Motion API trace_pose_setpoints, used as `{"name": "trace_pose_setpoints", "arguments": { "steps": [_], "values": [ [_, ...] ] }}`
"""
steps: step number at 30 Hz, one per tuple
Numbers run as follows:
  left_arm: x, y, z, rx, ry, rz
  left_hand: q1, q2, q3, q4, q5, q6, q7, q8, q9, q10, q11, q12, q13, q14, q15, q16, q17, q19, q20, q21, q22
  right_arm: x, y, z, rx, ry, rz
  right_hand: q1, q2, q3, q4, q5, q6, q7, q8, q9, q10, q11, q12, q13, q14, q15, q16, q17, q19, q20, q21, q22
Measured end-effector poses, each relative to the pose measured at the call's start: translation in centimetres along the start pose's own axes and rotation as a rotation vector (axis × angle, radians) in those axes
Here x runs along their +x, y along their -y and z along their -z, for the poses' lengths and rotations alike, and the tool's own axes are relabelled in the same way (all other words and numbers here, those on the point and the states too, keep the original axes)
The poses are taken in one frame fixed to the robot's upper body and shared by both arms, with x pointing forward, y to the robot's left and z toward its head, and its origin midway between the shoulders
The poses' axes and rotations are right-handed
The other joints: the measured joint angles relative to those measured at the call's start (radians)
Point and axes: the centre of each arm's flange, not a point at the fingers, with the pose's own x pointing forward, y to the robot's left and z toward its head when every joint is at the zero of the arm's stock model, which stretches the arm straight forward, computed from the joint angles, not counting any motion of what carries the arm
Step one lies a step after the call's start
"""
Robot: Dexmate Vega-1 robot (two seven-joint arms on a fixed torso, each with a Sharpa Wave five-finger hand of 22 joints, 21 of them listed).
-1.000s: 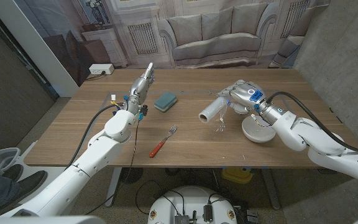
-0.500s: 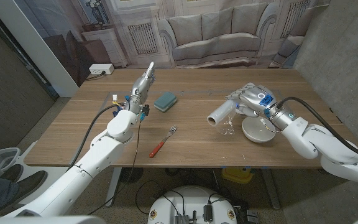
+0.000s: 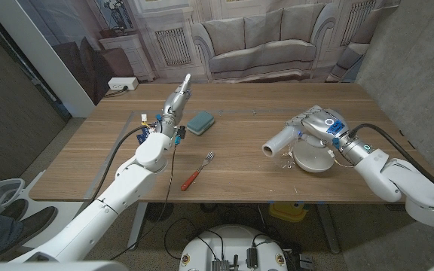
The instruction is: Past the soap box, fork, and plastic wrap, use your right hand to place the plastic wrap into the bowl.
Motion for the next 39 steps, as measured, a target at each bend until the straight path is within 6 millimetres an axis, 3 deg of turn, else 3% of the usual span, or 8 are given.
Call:
{"name": "trace_pose_setpoints", "arguments": {
  "steps": [39],
  "values": [
    [0.3,0.9,0.6,-0.007,-0.012,-0.020,0.003,0.003,-0.003,-0.003,0.000,0.000,0.000,0.000,0.000,0.000,0.000,0.000,0.000,0.000,0.000,0.000,0.000,0.000,0.000,0.000,0.000,-4.1,-3.3,1.6,-0.018,-0.094,-0.148,-0.001,-0.001,0.000,0.000,0.001,0.000,0.000,-0.005,0.000,0.007,0.007,-0.012,0.000,0.000,0.000,0.000,-0.001,0.005,-0.009,0.008,0.000]
  ]
}}
